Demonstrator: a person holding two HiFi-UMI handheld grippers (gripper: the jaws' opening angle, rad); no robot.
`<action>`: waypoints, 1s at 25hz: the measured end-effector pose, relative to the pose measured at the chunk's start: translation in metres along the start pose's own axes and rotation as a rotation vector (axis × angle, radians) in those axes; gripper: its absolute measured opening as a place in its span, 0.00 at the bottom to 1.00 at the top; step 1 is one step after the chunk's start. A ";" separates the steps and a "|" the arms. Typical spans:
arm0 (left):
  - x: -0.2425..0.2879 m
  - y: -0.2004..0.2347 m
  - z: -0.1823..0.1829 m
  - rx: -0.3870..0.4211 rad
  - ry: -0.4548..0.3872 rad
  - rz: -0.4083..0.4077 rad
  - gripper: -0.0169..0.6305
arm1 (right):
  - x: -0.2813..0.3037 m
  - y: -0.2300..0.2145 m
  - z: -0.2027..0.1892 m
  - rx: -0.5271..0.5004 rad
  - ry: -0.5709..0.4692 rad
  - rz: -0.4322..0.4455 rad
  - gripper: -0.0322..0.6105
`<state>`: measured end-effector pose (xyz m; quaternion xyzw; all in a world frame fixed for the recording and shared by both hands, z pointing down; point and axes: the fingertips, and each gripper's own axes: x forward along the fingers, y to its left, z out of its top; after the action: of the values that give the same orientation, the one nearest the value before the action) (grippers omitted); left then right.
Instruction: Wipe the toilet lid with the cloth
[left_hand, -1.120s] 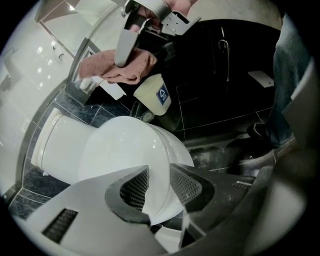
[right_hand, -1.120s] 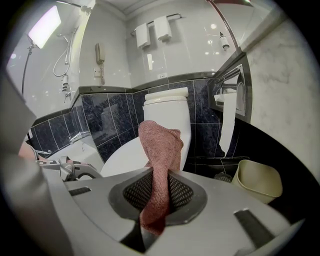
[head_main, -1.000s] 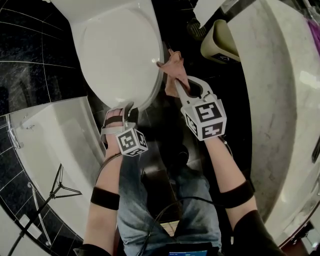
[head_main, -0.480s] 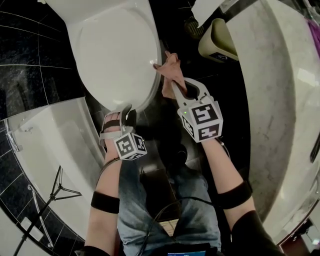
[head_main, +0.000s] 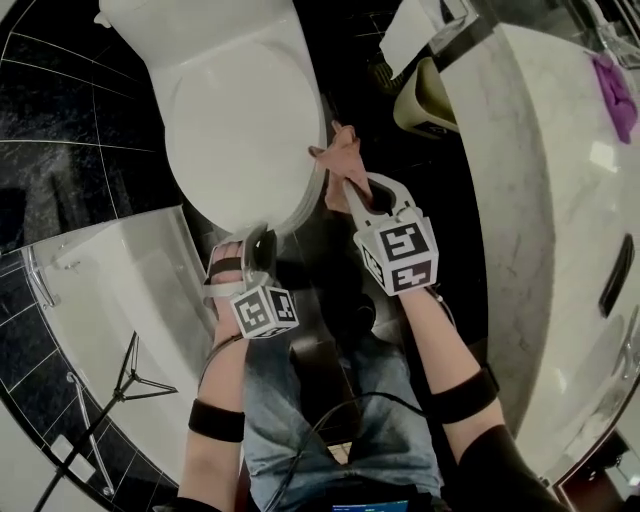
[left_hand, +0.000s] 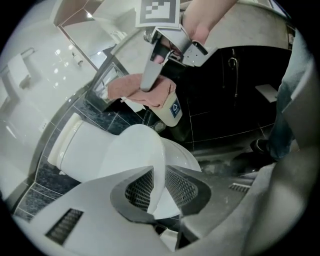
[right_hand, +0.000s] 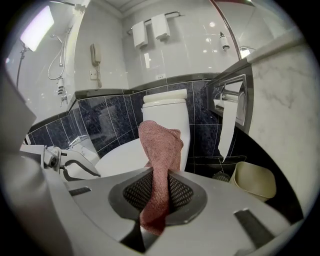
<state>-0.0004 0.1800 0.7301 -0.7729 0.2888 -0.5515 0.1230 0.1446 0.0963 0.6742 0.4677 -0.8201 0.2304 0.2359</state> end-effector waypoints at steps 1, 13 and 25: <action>-0.007 0.009 0.005 -0.002 -0.009 0.009 0.14 | -0.003 0.001 0.008 -0.001 -0.004 -0.002 0.17; -0.070 0.124 0.048 0.027 -0.064 0.106 0.11 | -0.042 0.020 0.114 -0.021 -0.056 -0.020 0.17; -0.094 0.252 0.080 0.021 -0.110 0.202 0.10 | -0.063 0.039 0.189 -0.033 -0.056 -0.046 0.17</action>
<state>-0.0261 0.0224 0.4999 -0.7676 0.3525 -0.4959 0.2016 0.1064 0.0424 0.4826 0.4889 -0.8190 0.1981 0.2259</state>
